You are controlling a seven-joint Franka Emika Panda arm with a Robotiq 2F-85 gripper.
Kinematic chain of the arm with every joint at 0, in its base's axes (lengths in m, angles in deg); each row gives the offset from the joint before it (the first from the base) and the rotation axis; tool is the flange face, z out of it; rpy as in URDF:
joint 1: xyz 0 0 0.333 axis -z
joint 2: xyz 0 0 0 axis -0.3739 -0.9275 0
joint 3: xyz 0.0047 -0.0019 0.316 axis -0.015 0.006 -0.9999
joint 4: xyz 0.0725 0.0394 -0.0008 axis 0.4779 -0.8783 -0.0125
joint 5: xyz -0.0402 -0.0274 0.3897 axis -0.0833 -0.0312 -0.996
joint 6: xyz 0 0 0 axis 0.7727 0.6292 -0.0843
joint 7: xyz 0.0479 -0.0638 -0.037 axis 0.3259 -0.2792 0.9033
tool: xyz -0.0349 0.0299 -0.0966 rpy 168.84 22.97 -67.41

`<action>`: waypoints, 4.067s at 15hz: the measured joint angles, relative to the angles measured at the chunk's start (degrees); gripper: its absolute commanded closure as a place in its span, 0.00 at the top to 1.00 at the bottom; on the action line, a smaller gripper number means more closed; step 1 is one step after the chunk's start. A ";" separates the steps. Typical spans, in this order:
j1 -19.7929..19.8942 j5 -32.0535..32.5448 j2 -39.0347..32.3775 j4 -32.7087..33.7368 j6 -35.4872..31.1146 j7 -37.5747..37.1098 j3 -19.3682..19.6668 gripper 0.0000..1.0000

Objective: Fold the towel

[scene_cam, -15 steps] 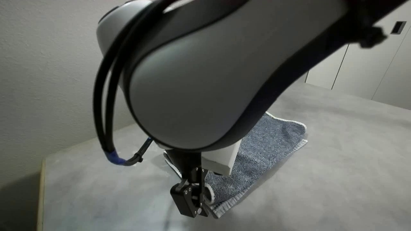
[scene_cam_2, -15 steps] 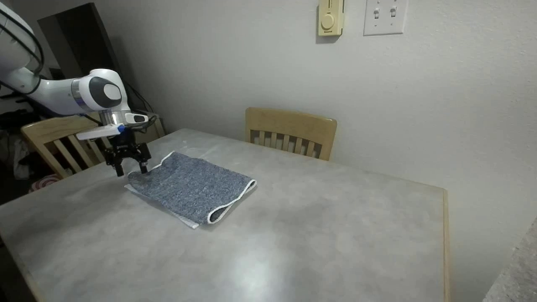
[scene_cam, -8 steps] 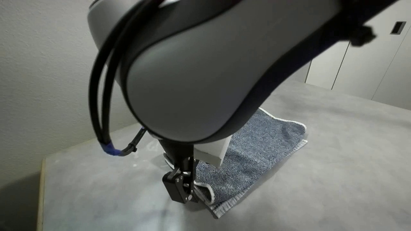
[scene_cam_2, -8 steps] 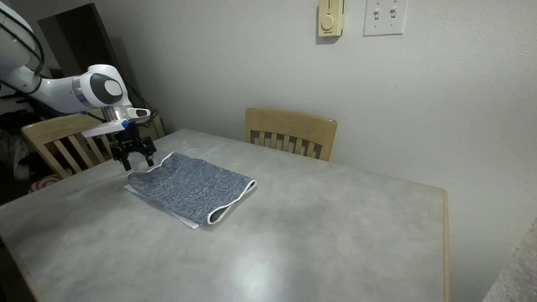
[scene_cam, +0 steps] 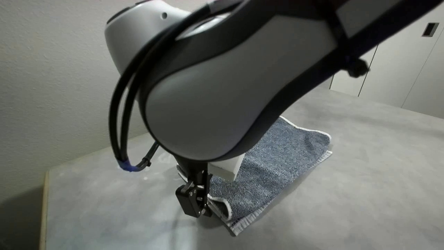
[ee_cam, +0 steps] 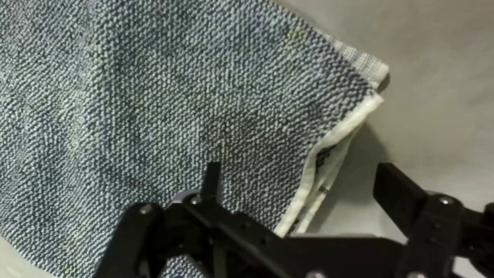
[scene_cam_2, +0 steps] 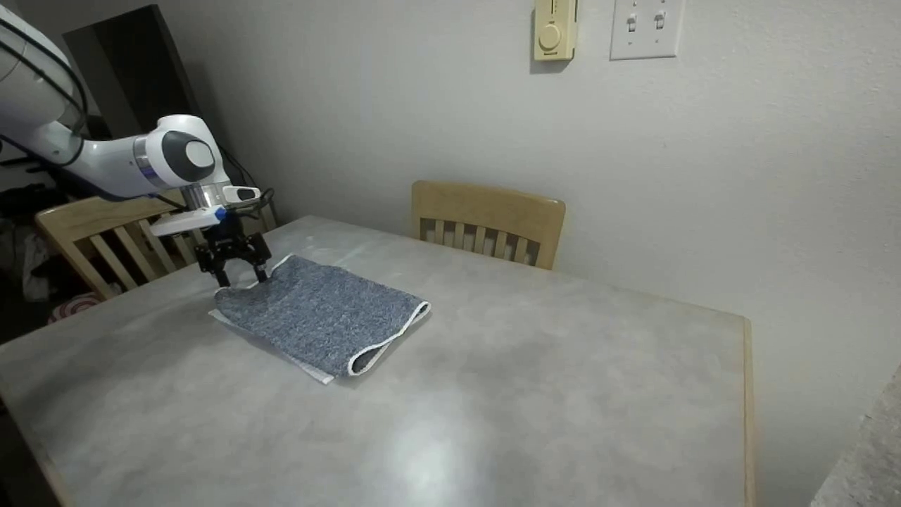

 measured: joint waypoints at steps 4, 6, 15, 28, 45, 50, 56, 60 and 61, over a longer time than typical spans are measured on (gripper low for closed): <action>-0.34 0.00 -0.01 -0.02 -4.00 -5.07 0.34 1.00; -0.81 0.00 -0.05 -0.10 -7.60 -9.17 1.21 1.00; -3.17 -0.52 -0.16 -0.25 -10.42 -23.57 3.92 1.00; -8.58 2.14 -0.14 0.24 -5.95 -44.37 8.51 1.00; -3.00 2.73 -4.65 5.07 -2.33 -13.98 4.90 1.00; -5.99 3.64 -4.82 6.13 -2.49 -18.76 6.20 1.00; -9.44 5.58 -4.79 6.39 -2.72 -27.72 9.64 1.00; -10.13 6.10 -4.97 6.34 -2.72 -29.96 10.97 1.00; -10.18 6.24 -5.08 6.34 -2.72 -30.04 11.19 1.00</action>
